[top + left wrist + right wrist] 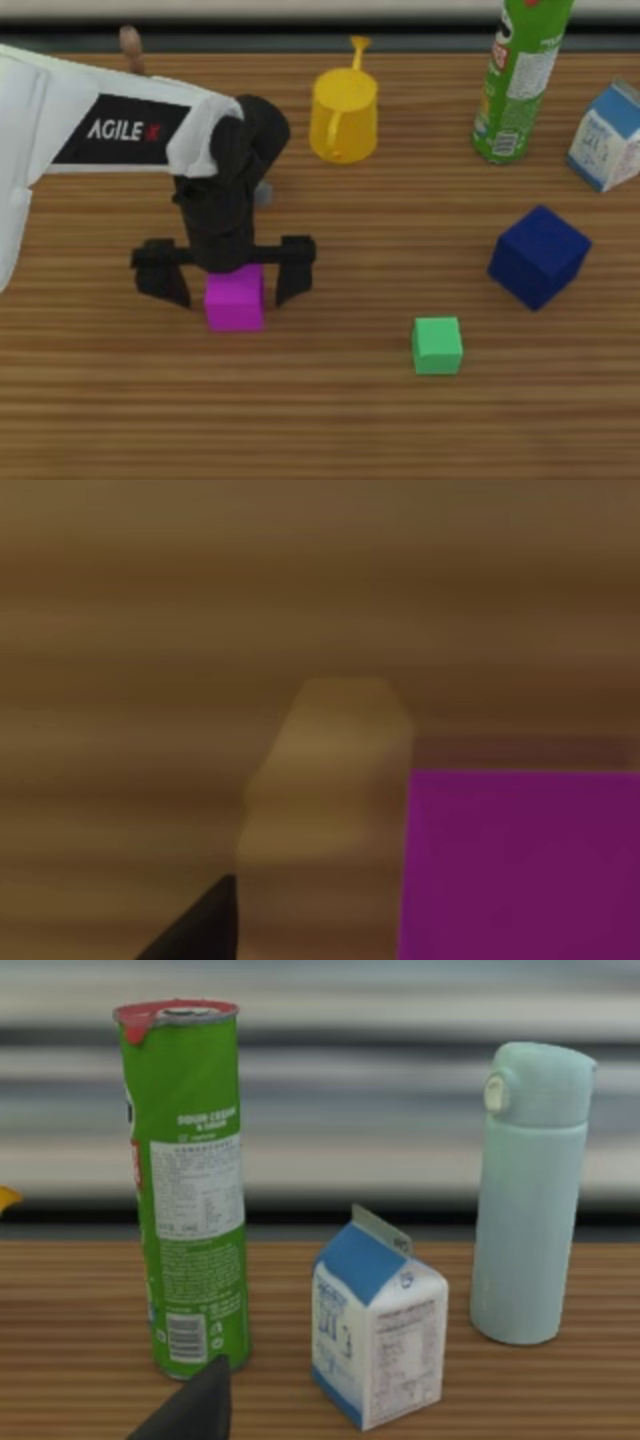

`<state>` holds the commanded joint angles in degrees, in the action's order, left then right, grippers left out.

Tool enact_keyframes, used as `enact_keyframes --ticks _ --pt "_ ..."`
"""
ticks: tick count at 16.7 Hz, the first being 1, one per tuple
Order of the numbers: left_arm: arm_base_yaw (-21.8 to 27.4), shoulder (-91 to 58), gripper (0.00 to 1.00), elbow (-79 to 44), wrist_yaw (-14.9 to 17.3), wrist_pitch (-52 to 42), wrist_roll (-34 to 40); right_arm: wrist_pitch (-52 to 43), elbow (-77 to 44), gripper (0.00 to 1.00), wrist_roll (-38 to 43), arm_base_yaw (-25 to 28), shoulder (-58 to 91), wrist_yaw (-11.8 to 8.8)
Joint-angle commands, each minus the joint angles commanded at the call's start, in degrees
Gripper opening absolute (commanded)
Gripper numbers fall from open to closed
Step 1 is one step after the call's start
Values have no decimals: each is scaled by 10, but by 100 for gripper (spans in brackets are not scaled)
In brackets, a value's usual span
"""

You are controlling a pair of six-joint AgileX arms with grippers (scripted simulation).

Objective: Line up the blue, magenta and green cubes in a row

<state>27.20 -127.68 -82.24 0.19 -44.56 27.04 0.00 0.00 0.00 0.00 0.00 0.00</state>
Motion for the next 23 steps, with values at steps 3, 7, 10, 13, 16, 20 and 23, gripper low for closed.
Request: enact_keyframes --ticks 3,7,10,13,16,20,23 --pt "0 0 85 0 0 0 0 0 0 100 0 0 0 0" --pt "0 0 55 0 0 0 0 0 0 100 0 0 0 0" --pt "0 0 32 0 0 0 0 0 0 100 0 0 0 0" --pt "0 0 10 0 0 0 0 0 0 100 0 0 0 0" --pt "0 0 0 0 0 0 0 0 0 100 0 0 0 0" --pt "0 0 0 0 0 0 0 0 0 100 0 0 0 0" --pt "1 13 0 -2 -4 -8 -4 0 0 100 0 0 0 0"
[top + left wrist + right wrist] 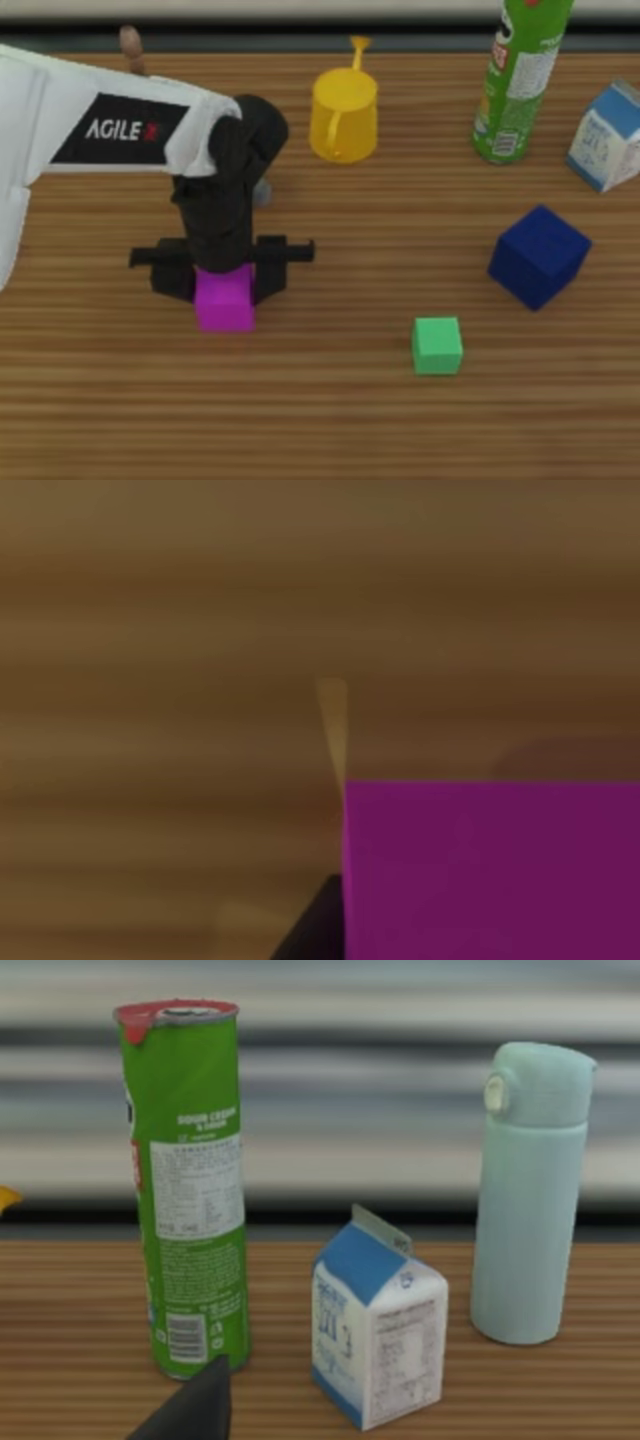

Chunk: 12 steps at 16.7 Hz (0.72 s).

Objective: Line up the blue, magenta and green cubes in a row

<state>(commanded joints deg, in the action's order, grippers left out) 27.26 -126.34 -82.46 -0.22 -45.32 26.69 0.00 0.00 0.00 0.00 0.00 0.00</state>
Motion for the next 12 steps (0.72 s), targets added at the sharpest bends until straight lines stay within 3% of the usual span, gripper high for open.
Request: enact_keyframes --ticks 8,12 --pt "-9 52 0 -65 -1 -121 1 0 0 100 0 0 0 0" --pt "-11 61 0 -73 -1 -135 1 0 0 100 0 0 0 0"
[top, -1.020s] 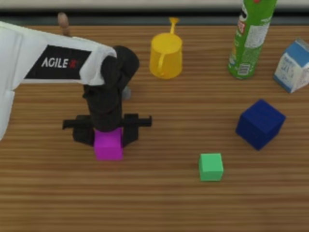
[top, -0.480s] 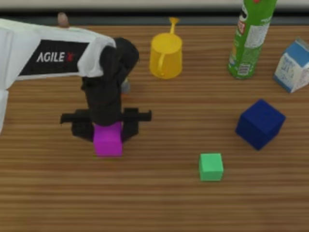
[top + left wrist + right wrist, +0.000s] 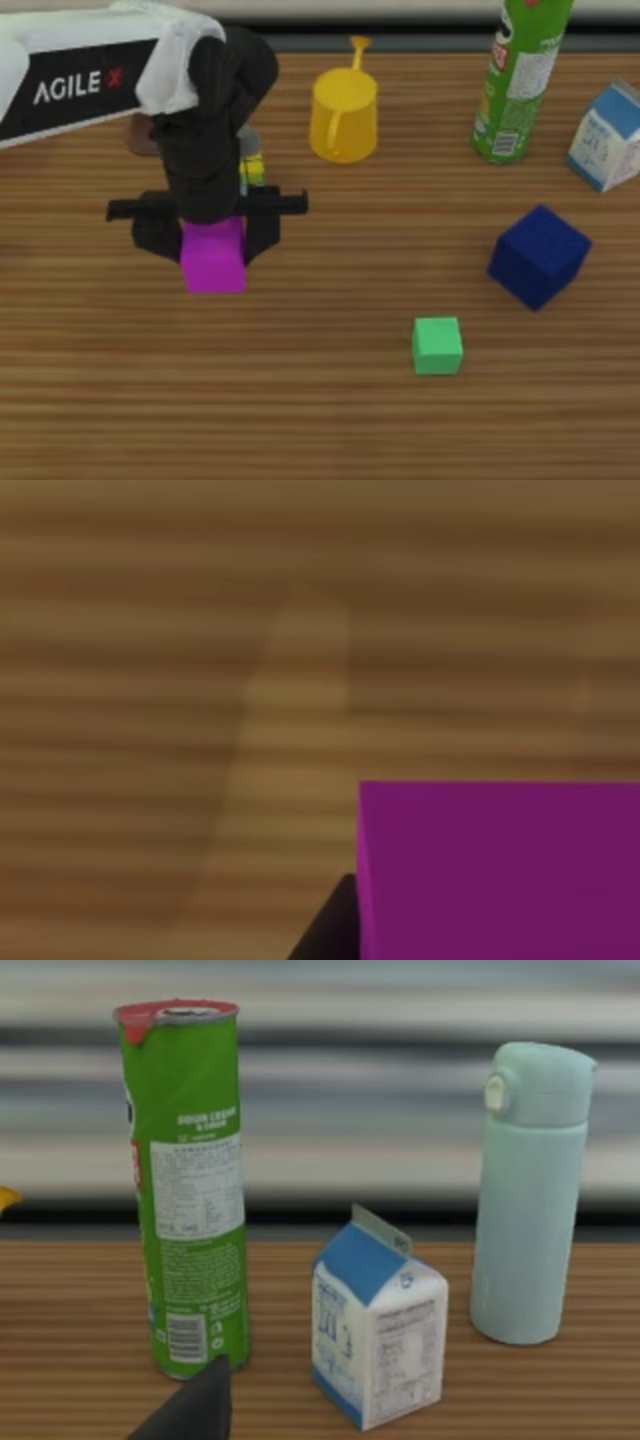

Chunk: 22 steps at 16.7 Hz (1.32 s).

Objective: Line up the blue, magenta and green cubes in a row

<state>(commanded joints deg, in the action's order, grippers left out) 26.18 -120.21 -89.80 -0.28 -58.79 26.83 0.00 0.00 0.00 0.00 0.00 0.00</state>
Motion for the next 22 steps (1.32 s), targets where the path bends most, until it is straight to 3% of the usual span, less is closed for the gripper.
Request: enact_keyframes --ticks 4,13,22 --pt "23 -9 0 -14 -1 -8 19 0 0 100 0 0 0 0" --pt "194 -58 0 -134 -2 -79 186 0 0 100 0 0 0 0" --pt "200 -69 0 -108 -3 -41 193 0 0 100 0 0 0 0"
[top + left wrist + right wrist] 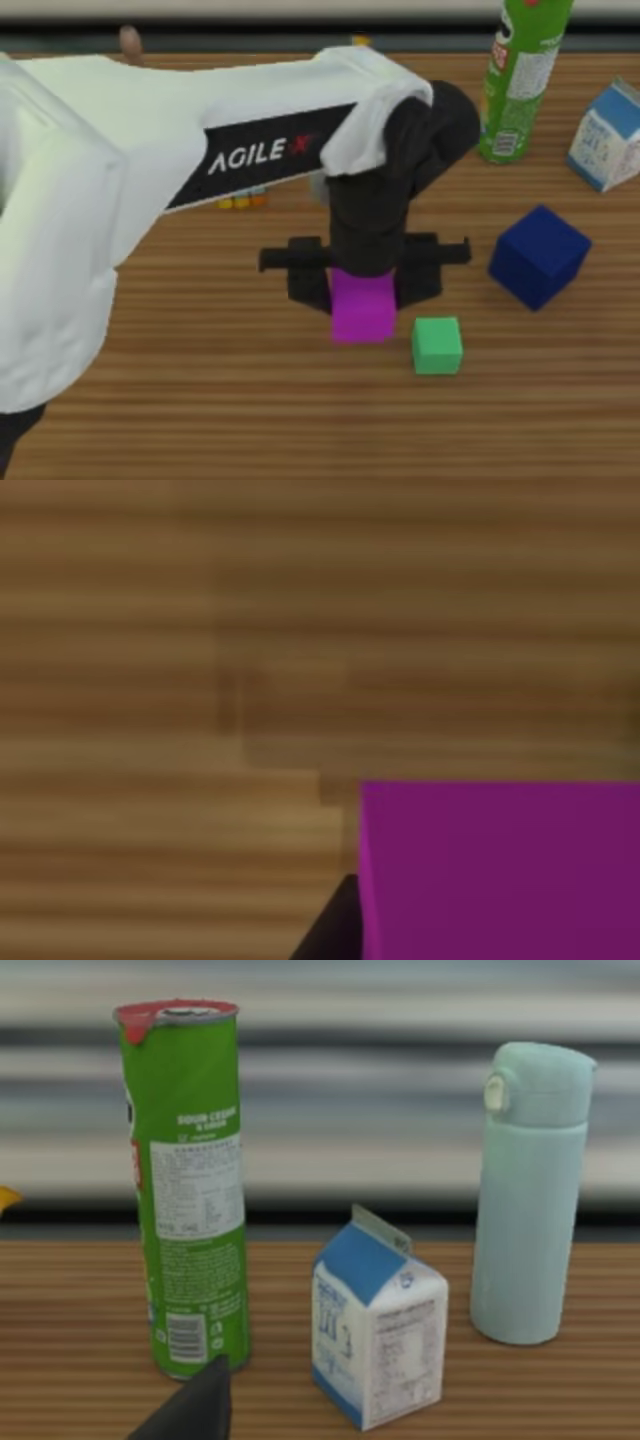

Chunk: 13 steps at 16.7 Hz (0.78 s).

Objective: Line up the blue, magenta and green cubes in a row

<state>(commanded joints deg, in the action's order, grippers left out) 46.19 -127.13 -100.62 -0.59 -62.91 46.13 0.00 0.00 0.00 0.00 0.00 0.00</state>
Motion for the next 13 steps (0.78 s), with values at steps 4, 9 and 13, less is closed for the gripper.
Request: enact_keyframes --ticks 4,9,13 --pt "2 -24 0 54 1 80 1 0 0 100 0 0 0 0" --pt "3 -30 0 66 1 97 2 0 0 100 0 0 0 0" --pt "3 -30 30 66 1 97 2 0 0 100 0 0 0 0"
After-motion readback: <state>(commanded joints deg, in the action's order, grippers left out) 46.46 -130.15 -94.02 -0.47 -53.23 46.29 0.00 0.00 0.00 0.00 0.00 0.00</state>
